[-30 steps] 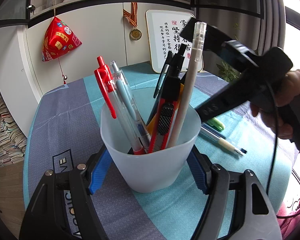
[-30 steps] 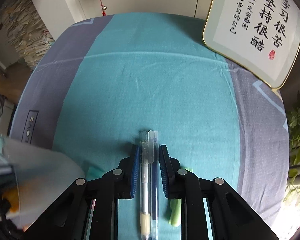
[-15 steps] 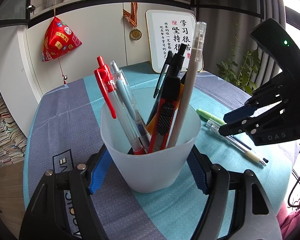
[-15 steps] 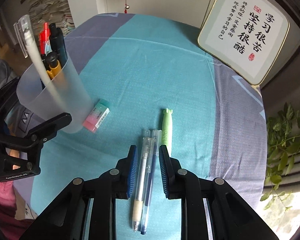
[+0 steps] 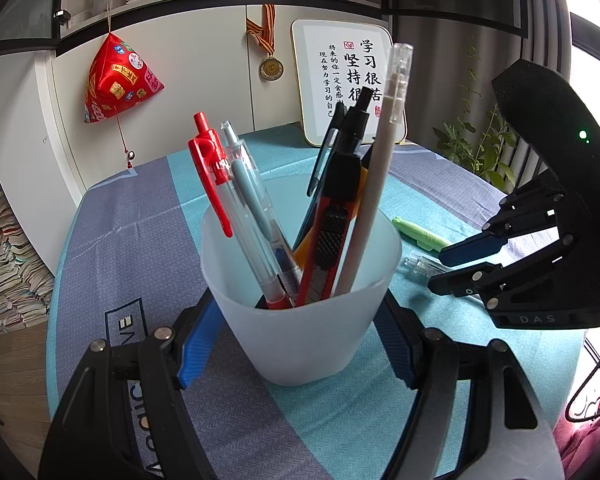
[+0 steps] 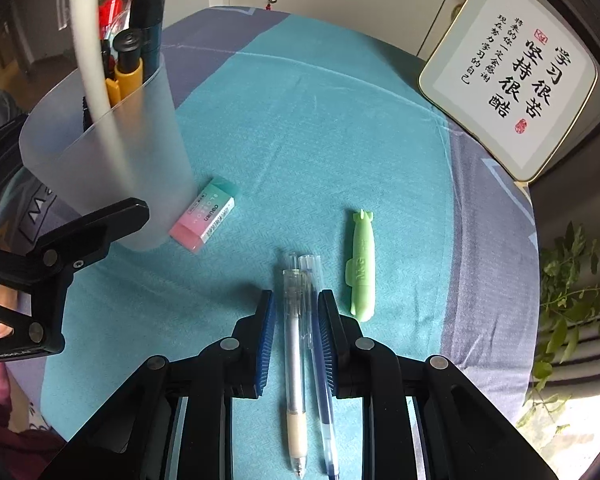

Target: Organize stationery

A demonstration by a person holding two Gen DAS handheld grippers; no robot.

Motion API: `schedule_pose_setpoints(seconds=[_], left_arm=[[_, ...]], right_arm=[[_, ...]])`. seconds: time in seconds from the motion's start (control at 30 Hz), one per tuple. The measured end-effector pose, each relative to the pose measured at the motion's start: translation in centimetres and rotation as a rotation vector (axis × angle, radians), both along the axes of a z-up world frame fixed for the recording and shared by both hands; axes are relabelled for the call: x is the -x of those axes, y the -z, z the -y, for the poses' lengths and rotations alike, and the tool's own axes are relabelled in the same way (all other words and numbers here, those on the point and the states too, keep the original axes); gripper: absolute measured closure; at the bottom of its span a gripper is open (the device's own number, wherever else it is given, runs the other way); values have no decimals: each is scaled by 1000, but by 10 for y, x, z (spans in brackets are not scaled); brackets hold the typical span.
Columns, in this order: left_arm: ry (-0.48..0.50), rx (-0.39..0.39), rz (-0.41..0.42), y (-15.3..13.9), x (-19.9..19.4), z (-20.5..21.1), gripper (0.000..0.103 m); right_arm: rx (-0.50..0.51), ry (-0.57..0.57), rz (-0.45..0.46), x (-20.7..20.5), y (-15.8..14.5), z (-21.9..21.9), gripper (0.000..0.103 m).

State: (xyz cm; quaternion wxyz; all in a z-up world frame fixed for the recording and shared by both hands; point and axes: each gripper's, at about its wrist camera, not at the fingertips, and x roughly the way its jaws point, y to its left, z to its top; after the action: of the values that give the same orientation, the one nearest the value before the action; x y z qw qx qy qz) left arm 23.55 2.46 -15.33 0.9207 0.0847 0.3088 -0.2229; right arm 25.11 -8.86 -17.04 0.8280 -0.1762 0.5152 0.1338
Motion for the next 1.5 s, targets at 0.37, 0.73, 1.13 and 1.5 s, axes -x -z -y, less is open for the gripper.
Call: schedule_pose_setpoints(seconds=[0.37, 0.73, 1.13, 1.5], left_arm=[[0, 0, 0, 0, 0, 0, 32], [0, 0, 0, 0, 0, 0, 32], [0, 2, -4, 1, 0, 0, 32], [0, 2, -4, 1, 0, 0, 32]], right_arm=[[-13, -46, -32, -6, 4, -5, 82], [-16, -109, -44, -10, -23, -6, 88], [-262, 46, 218, 42, -130, 32, 97], [-107, -89, -94, -9, -37, 2, 98]])
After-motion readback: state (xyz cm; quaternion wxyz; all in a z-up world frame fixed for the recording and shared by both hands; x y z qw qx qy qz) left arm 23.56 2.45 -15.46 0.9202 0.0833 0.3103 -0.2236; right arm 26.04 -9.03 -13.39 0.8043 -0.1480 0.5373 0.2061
